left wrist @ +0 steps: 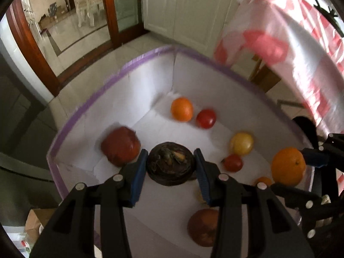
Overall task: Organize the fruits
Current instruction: 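Carry the dark fruit and the mandarin over the white box with both tools, then open the left tool to drop the dark fruit while the right releases the mandarin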
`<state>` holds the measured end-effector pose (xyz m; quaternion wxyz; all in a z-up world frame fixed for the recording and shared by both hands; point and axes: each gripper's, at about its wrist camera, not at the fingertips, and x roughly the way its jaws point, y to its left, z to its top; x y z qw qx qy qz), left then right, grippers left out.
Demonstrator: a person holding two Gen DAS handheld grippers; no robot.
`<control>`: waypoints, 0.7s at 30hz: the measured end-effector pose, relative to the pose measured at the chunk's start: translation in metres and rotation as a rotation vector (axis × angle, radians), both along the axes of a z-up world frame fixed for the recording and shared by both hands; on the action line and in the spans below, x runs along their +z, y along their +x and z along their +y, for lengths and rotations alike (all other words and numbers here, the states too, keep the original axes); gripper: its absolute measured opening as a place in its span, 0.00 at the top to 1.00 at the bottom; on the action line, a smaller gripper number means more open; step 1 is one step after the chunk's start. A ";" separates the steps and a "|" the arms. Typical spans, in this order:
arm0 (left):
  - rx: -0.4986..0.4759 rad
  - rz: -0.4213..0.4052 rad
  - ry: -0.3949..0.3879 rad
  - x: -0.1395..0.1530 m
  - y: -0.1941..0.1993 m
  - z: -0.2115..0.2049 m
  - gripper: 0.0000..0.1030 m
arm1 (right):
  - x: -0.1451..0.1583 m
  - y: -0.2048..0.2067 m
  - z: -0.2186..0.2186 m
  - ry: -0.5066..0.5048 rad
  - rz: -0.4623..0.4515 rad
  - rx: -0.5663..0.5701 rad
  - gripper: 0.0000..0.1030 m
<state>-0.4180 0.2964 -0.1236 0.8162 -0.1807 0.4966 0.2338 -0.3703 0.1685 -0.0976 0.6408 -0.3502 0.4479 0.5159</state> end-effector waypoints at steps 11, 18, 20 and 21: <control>0.017 0.069 -0.055 -0.026 0.000 -0.001 0.57 | -0.031 -0.008 0.008 -0.097 -0.021 0.054 0.60; 0.017 0.087 -0.072 -0.031 -0.001 -0.004 0.54 | -0.043 -0.002 0.008 -0.129 -0.014 0.039 0.59; 0.026 0.079 -0.069 -0.030 -0.002 -0.004 0.40 | -0.043 0.000 0.007 -0.127 -0.003 0.025 0.59; 0.029 0.076 -0.067 -0.029 -0.002 -0.003 0.33 | -0.042 0.001 0.008 -0.118 -0.001 0.019 0.58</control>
